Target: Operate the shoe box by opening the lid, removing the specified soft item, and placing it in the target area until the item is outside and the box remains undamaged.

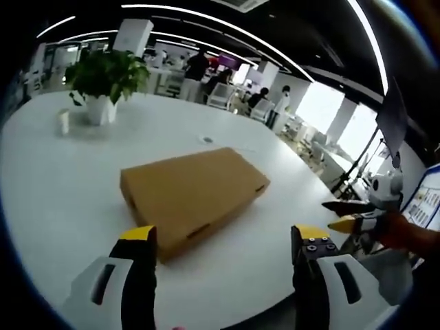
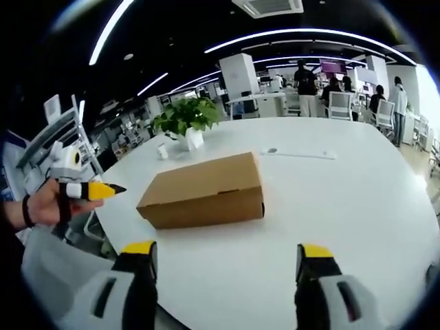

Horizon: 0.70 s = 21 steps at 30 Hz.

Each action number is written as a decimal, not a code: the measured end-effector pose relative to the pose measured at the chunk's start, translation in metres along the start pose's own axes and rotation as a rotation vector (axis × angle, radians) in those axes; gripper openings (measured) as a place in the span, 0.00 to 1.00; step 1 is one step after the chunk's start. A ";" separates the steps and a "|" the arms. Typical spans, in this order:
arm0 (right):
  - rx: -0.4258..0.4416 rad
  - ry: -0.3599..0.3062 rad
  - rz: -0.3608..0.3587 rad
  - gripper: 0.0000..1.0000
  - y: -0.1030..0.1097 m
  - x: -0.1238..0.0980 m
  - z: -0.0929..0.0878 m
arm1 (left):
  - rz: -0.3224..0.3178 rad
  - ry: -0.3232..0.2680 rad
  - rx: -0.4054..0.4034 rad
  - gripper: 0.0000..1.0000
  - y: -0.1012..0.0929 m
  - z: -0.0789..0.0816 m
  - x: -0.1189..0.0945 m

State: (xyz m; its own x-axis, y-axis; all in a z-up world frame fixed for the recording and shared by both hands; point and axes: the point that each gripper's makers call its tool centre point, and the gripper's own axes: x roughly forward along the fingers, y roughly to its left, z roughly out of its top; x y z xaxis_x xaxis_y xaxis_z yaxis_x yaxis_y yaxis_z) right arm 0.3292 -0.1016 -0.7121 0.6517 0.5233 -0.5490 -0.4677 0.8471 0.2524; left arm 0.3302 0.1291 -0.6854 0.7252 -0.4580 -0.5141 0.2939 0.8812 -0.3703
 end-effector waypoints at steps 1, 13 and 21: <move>-0.004 0.004 0.001 0.82 0.000 0.002 0.000 | 0.002 0.006 0.008 0.83 0.002 0.000 0.001; -0.032 0.023 0.026 0.81 -0.002 0.027 0.012 | 0.034 0.052 0.014 0.83 0.027 -0.007 0.014; -0.013 0.027 0.032 0.81 -0.012 0.043 0.018 | 0.050 0.074 0.003 0.83 0.034 -0.018 0.022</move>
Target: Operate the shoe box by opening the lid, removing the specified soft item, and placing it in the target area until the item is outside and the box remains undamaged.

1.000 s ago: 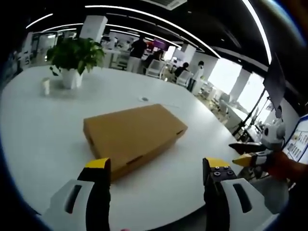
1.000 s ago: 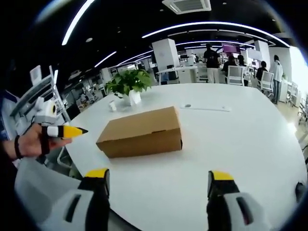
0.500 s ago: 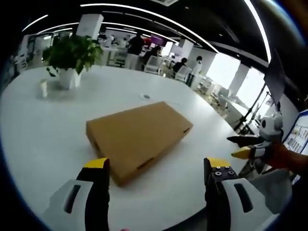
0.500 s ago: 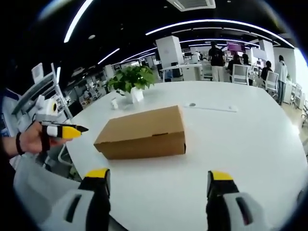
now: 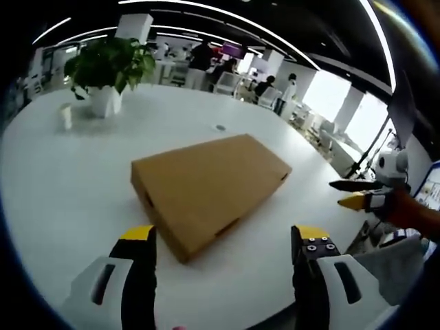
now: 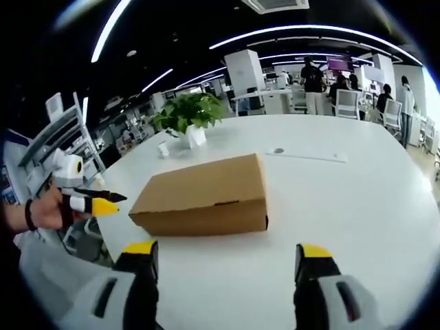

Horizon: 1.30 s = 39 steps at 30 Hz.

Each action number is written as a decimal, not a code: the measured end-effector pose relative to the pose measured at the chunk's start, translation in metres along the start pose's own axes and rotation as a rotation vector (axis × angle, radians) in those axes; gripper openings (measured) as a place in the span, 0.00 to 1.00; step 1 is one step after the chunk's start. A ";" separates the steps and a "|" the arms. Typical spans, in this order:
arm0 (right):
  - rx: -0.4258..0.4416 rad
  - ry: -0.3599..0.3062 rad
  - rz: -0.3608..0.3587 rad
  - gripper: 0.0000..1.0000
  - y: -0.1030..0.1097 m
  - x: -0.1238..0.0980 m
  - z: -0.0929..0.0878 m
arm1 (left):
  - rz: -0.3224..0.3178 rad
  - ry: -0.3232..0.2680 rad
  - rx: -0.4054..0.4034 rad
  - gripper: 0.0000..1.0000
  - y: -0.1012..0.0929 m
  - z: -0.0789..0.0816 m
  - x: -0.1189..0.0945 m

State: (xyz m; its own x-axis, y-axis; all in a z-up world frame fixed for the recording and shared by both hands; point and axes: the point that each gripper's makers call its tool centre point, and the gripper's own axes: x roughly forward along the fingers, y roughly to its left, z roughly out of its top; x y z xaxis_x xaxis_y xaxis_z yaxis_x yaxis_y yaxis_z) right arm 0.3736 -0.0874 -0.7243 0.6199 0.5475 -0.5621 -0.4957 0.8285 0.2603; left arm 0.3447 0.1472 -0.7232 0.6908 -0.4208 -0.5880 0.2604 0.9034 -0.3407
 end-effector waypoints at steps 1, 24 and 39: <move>-0.001 0.002 0.001 0.81 -0.001 0.002 0.001 | 0.002 0.006 0.000 0.83 0.001 -0.003 0.002; 0.159 -0.023 0.073 0.80 -0.003 0.064 0.037 | -0.003 0.038 -0.016 0.83 0.008 0.000 0.027; 0.203 -0.002 0.053 0.78 -0.021 0.091 0.047 | -0.009 0.072 -0.089 0.82 0.024 -0.011 0.039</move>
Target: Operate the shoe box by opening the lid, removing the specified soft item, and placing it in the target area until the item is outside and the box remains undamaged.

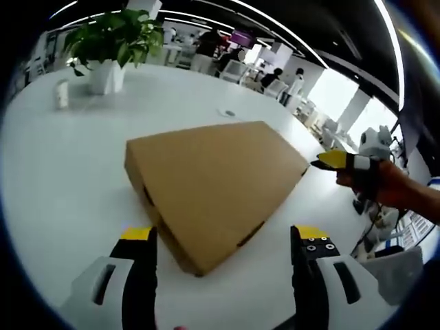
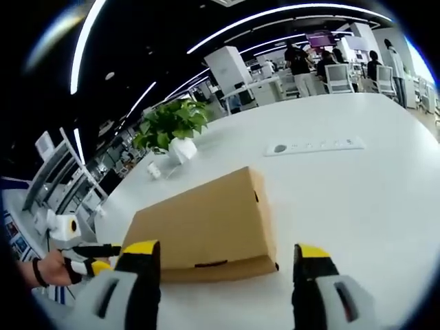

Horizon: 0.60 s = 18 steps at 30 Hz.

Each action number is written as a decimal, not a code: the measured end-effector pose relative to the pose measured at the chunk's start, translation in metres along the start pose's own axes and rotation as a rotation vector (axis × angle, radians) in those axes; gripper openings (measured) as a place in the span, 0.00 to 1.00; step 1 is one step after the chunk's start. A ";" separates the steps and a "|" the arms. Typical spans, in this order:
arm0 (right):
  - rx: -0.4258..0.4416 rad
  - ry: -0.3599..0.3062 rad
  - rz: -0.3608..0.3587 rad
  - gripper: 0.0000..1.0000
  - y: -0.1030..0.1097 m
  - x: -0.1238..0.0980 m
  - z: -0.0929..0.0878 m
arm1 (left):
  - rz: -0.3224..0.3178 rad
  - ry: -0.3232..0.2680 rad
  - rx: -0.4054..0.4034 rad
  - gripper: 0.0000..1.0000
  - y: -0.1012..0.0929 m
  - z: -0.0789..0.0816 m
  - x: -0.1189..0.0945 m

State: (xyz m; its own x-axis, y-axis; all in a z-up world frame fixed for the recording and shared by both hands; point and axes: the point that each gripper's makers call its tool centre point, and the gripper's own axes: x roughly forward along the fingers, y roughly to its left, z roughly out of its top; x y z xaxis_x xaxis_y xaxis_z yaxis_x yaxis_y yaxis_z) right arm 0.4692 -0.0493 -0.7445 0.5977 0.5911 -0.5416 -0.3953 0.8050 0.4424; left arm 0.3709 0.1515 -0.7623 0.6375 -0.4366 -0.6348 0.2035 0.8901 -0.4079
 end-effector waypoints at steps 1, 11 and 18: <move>-0.001 0.003 0.003 0.78 0.001 0.002 0.000 | 0.002 0.003 0.000 0.82 0.001 0.000 0.001; -0.015 0.059 0.006 0.76 0.001 0.022 -0.013 | 0.005 0.014 -0.005 0.81 0.005 0.001 0.007; 0.004 0.064 0.007 0.68 -0.002 0.028 -0.014 | 0.007 0.024 -0.019 0.79 0.011 0.000 0.013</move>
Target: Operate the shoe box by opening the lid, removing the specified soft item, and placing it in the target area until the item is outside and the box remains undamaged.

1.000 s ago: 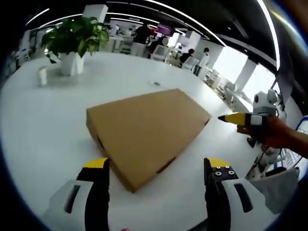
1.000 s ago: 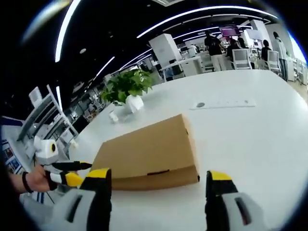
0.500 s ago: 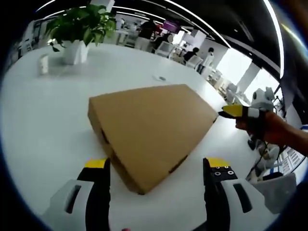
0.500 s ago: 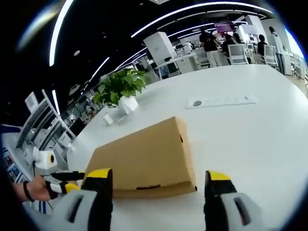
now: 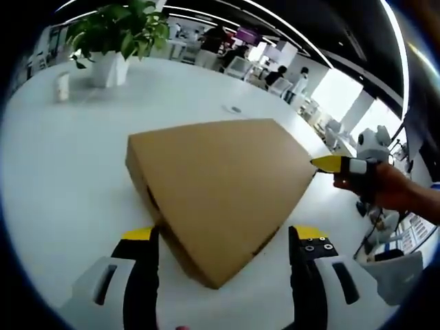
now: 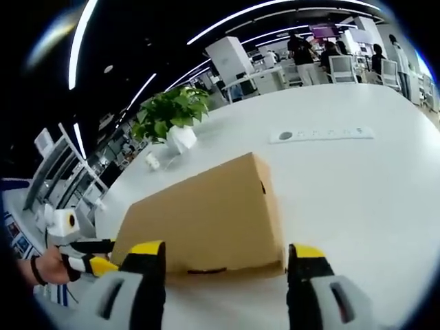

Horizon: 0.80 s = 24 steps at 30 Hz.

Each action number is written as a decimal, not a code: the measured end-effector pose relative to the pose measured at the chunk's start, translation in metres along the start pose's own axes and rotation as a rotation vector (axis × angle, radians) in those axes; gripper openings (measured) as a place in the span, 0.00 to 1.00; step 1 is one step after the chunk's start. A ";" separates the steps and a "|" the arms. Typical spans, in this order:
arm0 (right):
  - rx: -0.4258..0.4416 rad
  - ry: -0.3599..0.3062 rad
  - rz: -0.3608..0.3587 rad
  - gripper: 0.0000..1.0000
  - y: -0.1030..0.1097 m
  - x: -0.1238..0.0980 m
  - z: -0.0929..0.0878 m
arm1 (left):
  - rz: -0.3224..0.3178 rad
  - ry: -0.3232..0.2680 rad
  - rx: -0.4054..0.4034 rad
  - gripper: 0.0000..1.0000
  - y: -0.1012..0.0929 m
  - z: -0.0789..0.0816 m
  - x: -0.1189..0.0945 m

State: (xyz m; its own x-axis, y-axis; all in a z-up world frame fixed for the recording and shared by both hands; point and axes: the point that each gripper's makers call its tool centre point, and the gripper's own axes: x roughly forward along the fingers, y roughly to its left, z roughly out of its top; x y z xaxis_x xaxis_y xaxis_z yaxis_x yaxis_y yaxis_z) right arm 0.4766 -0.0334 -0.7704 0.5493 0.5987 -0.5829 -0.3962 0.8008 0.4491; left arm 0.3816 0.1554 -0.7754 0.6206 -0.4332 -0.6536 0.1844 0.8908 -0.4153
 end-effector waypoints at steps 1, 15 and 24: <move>0.001 -0.004 0.000 0.66 0.000 0.000 0.001 | 0.000 0.001 -0.002 0.79 0.000 0.000 0.001; -0.075 0.010 -0.036 0.56 -0.004 0.006 -0.004 | -0.004 0.009 -0.028 0.78 0.005 0.001 0.007; -0.082 0.002 -0.046 0.55 -0.004 0.004 -0.005 | -0.002 0.014 -0.031 0.77 0.005 0.003 0.006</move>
State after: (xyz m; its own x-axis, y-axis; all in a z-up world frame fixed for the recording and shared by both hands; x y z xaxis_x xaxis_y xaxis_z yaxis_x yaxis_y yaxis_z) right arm 0.4771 -0.0339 -0.7779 0.5665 0.5613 -0.6033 -0.4299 0.8259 0.3648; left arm 0.3883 0.1579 -0.7799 0.6091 -0.4374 -0.6615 0.1624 0.8852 -0.4359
